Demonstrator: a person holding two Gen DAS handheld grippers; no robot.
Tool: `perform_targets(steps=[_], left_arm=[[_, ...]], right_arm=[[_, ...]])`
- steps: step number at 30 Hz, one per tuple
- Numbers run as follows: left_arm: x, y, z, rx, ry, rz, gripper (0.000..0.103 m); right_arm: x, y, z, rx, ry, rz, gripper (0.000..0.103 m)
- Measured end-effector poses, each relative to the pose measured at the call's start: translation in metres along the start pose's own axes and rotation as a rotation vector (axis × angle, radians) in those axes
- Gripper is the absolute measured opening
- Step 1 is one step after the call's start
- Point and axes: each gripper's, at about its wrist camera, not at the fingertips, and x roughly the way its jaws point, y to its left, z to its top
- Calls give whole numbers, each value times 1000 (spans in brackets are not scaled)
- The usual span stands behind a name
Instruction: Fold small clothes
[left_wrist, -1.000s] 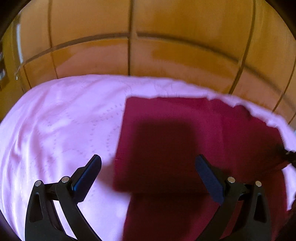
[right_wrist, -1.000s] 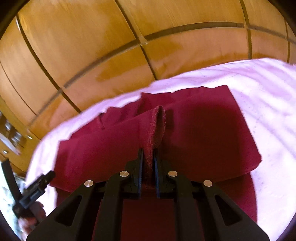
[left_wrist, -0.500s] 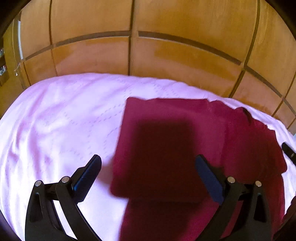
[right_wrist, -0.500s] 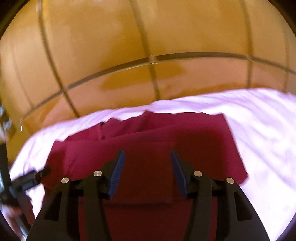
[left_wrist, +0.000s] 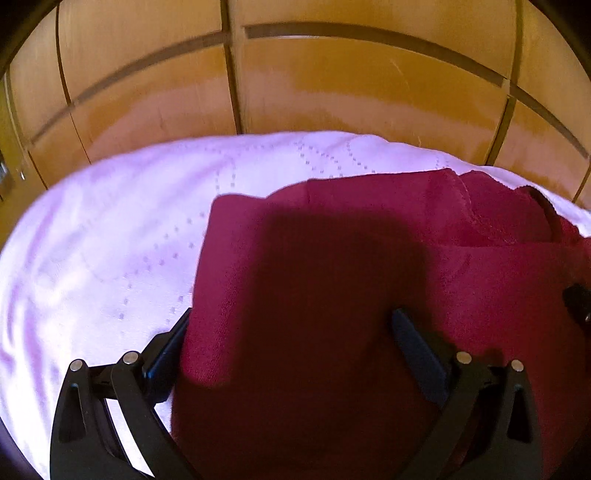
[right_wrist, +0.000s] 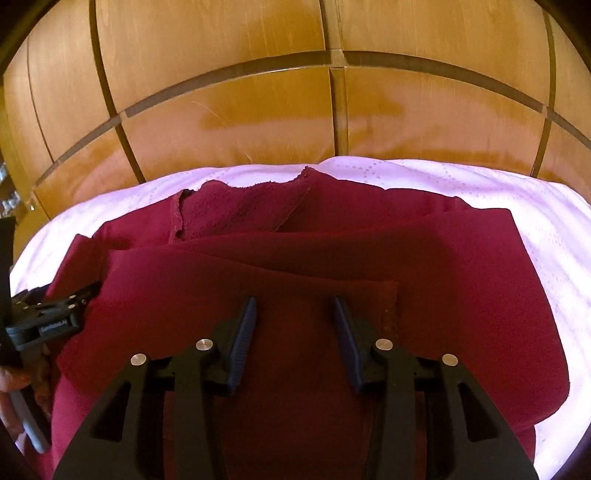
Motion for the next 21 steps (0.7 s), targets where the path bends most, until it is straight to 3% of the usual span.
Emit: perform_targets(steps=[8, 12, 15, 18, 21], left_arm=[[0, 0, 2, -24, 4, -28, 101], [-21, 2, -4, -40, -21, -8, 101], [-38, 5, -22, -71, -10, -21, 101], [-62, 11, -50, -92, 26, -66, 101], [-84, 20, -75, -118, 13, -112, 101]], right_arm=[[4, -5, 1, 31, -10, 31, 42], [-5, -4, -1, 30, -43, 31, 44], [-20, -4, -4, 37, -78, 42, 55], [-43, -7, -16, 81, -70, 49, 55], [-70, -9, -38, 110, -43, 108, 55]])
